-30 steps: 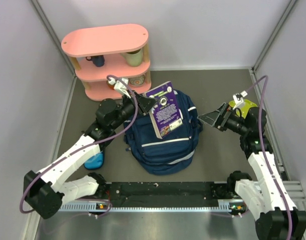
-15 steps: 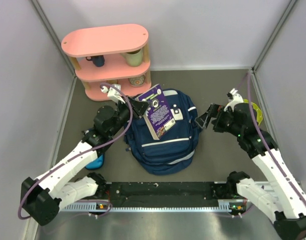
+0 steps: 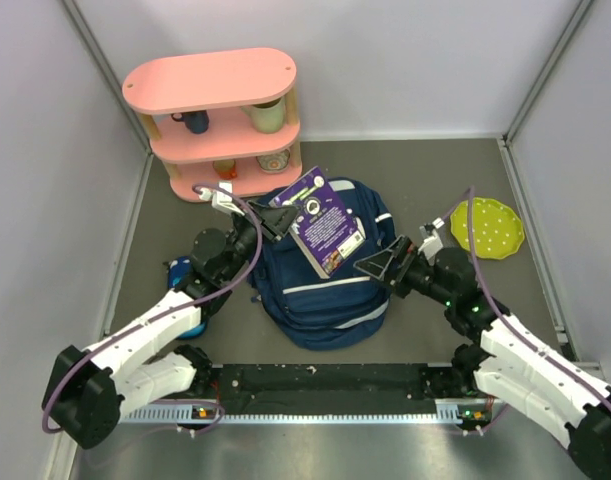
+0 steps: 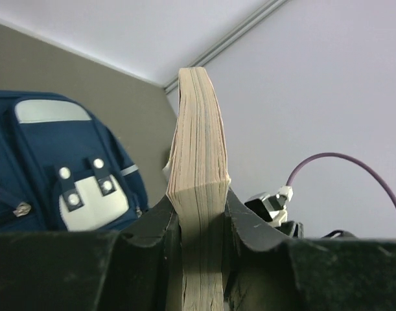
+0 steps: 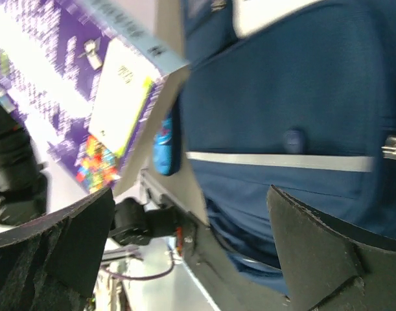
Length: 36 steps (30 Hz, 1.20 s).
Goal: Pack the student bag
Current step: Pick up the book from the center of the board, then place the book in the student bag.
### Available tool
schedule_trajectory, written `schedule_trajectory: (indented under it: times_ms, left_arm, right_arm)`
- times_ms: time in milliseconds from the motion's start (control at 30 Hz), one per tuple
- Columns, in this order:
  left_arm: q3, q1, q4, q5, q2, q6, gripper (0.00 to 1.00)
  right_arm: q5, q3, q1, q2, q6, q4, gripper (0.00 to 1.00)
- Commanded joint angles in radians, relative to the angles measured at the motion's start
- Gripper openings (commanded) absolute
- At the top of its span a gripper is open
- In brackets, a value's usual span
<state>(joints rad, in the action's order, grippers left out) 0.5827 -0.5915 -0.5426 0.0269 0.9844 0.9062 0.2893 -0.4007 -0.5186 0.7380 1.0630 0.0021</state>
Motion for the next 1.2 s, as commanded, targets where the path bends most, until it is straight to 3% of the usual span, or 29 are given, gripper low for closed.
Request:
schedule_trajectory:
  times_ms: [0,167,467,600,767,833,933,967,1033,1100,1133,1167]
  left_arm:
    - [-0.02,0.004,-0.363,0.027,0.043,0.115,0.0]
    - [-0.053,0.005,-0.494,0.056,0.115,0.218,0.0]
    - [-0.072,0.005,-0.566,0.08,0.145,0.281,0.0]
    - [-0.081,0.005,-0.583,0.088,0.157,0.296,0.0]
    - [-0.087,0.005,-0.609,0.091,0.183,0.316,0.0]
    - [-0.089,0.005,-0.62,0.099,0.192,0.321,0.0]
    - [-0.092,0.005,-0.617,0.097,0.194,0.323,0.0]
    - [-0.09,0.005,-0.611,0.097,0.192,0.313,0.0]
    - [-0.061,0.01,-0.519,0.135,0.175,0.289,0.0]
    - [0.014,0.016,-0.31,0.207,0.159,0.168,0.2]
    - [0.116,0.015,-0.064,0.27,0.146,0.099,0.48]
    - [0.171,0.015,0.081,0.293,0.145,-0.049,0.58]
  right_arm:
    - [-0.123,0.022,-0.141,-0.022,0.166,0.376,0.99]
    - [-0.127,0.042,-0.147,0.049,0.198,0.493,0.99]
    - [-0.044,-0.009,-0.146,0.245,0.23,0.682,0.96]
    - [-0.03,-0.01,-0.146,0.285,0.241,0.772,0.71]
    - [0.014,-0.023,-0.147,0.305,0.252,0.887,0.6]
    - [0.022,-0.018,-0.146,0.31,0.258,0.927,0.51]
    - [0.017,-0.009,-0.146,0.296,0.255,0.932,0.2]
    - [0.013,-0.006,-0.146,0.29,0.25,0.925,0.04]
    - [-0.016,0.002,-0.146,0.243,0.221,0.883,0.0]
    - [-0.083,0.0,-0.146,0.177,0.177,0.716,0.0]
    - [-0.114,-0.003,-0.146,0.14,0.119,0.652,0.0]
    - [-0.149,-0.01,-0.146,0.047,0.088,0.471,0.0]
